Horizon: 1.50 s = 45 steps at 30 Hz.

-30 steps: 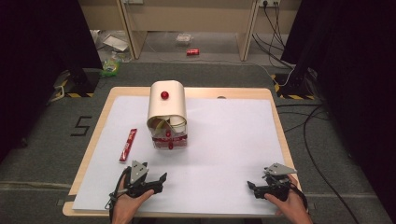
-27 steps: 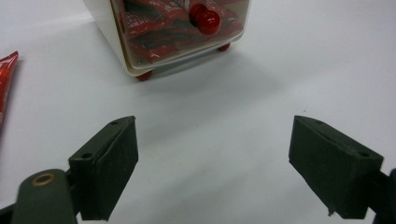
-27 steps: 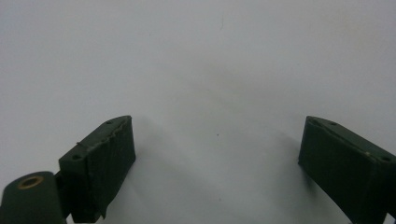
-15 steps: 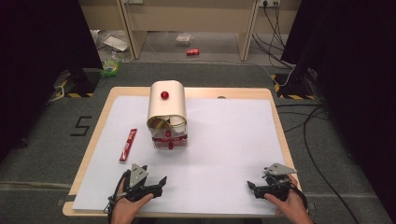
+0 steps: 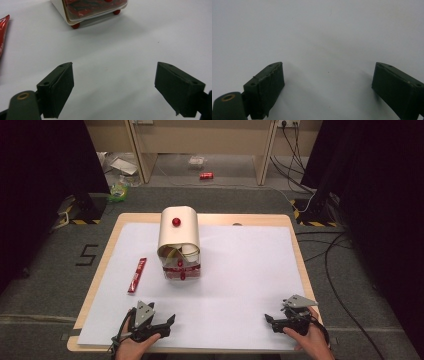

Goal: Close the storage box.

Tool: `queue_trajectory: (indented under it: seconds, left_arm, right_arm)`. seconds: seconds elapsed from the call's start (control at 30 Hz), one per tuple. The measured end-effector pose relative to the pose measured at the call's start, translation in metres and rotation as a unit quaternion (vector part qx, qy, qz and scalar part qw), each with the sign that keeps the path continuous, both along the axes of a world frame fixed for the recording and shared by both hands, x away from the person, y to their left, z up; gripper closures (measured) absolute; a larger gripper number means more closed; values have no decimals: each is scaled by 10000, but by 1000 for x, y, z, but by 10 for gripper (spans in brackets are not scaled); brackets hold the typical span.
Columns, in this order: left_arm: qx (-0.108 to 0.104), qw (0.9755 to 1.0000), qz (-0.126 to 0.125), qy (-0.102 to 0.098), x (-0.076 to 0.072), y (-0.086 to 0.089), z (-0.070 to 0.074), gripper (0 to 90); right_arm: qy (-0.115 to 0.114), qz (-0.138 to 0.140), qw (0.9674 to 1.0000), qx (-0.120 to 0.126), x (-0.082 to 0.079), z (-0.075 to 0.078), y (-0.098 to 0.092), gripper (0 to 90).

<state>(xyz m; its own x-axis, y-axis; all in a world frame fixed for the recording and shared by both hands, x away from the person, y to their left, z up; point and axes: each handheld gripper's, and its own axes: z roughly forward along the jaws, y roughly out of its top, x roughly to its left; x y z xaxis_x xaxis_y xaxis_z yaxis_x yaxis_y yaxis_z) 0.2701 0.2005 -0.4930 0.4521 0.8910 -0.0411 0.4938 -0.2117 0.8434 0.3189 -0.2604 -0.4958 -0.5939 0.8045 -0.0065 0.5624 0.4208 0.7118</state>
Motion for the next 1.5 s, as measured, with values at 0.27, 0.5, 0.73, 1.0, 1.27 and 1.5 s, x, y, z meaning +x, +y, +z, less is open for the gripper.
queue_trajectory:
  seconds: [0.27,0.5,0.73,1.0,1.27,1.5]
  left_arm:
    - [51,10000,9,27,-6,2,-4,152]
    - [38,10000,21,39,-12,4,-7,152]
    - [60,10000,50,20,-18,6,-8,152]
    - [153,9998,22,82,-23,6,-12,152]
    - [224,9997,-1,87,-30,4,-15,152]
    - [270,9996,-14,119,-37,2,-18,152]
  right_arm:
    - [0,-1,10000,-1,0,0,0,111]
    - [-1,0,10000,-1,0,0,0,111]
    - [0,-1,10000,-1,0,0,0,111]
    - [-2,-1,10000,-1,0,0,0,111]
    - [-3,-1,10000,-1,0,0,0,111]
    - [-3,0,10000,-2,0,0,0,111]
